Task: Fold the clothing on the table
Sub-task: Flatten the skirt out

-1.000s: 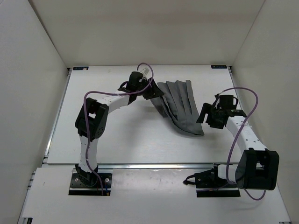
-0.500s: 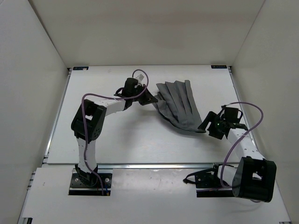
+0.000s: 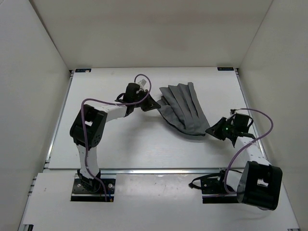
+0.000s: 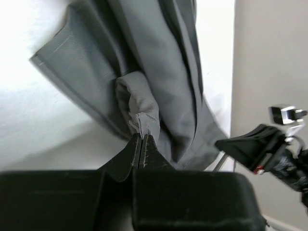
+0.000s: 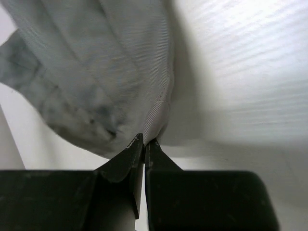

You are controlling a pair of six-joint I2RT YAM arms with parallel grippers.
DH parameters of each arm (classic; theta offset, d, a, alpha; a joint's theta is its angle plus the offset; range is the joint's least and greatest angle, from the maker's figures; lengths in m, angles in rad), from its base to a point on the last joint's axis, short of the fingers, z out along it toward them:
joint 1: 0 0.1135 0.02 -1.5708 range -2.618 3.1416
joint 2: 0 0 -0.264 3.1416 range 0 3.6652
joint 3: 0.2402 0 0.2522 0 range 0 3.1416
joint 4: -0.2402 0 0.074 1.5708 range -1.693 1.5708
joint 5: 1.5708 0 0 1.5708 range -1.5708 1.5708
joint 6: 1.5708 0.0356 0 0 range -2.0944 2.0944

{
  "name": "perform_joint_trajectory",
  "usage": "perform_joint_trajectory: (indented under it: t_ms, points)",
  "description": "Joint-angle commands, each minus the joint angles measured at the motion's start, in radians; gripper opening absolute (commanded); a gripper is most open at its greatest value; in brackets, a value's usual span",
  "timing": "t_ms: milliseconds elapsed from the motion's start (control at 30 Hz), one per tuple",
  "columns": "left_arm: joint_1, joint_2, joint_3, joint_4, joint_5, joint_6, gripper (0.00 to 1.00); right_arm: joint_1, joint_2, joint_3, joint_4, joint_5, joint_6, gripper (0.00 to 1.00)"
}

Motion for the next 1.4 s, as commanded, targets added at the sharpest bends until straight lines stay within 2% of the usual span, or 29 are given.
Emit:
perform_joint_trajectory:
  t_ms: [0,133,233,367,567,733,800,900,1000,1033,1100,1133,1200,1267,1367]
  points:
    - [0.038,-0.168,0.001,-0.077,0.027,0.069,0.00,0.047,-0.072,0.115,0.037,-0.064,-0.036,0.00]
    - [0.091,-0.365,0.128,-0.371,-0.085,0.243,0.00,0.134,-0.198,0.265,0.014,-0.006,-0.070,0.00]
    - [0.113,-0.533,0.173,-0.484,-0.151,0.302,0.00,0.164,-0.284,0.366,0.022,-0.019,-0.091,0.00]
    - [0.153,-0.714,0.211,-0.589,-0.189,0.310,0.00,0.179,-0.311,0.523,-0.016,-0.079,-0.127,0.00]
    - [0.198,-0.838,0.237,-0.662,-0.196,0.311,0.00,0.210,-0.249,0.661,-0.049,-0.128,-0.134,0.00]
    - [0.233,-0.771,0.220,-0.667,-0.194,0.337,0.00,0.230,-0.096,0.684,0.026,-0.202,-0.113,0.00]
    - [0.238,-0.724,0.223,-0.663,-0.209,0.363,0.00,0.231,-0.022,0.696,0.065,-0.200,-0.108,0.00]
    - [0.256,-0.618,0.268,-0.662,-0.243,0.403,0.00,0.273,0.104,0.800,0.036,-0.159,-0.165,0.00]
    - [0.282,-0.482,0.439,-0.705,-0.266,0.449,0.00,0.284,0.249,1.009,-0.029,-0.138,-0.214,0.00]
    - [0.290,-0.452,0.490,-0.728,-0.268,0.460,0.00,0.276,0.324,1.126,-0.050,-0.168,-0.222,0.00]
    - [0.305,-0.325,0.735,-0.827,-0.288,0.491,0.00,0.256,0.429,1.433,-0.201,-0.179,-0.252,0.01]
    - [0.314,-0.265,0.880,-0.861,-0.288,0.498,0.00,0.253,0.508,1.518,-0.237,-0.174,-0.260,0.00]
    - [0.321,-0.198,1.045,-0.944,-0.294,0.512,0.00,0.241,0.598,1.780,-0.346,-0.170,-0.277,0.00]
    - [0.333,-0.179,1.096,-0.941,-0.285,0.508,0.00,0.198,0.620,1.763,-0.296,-0.225,-0.234,0.00]
    - [0.324,-0.226,0.974,-0.892,-0.281,0.508,0.00,0.165,0.606,1.613,-0.247,-0.253,-0.217,0.00]
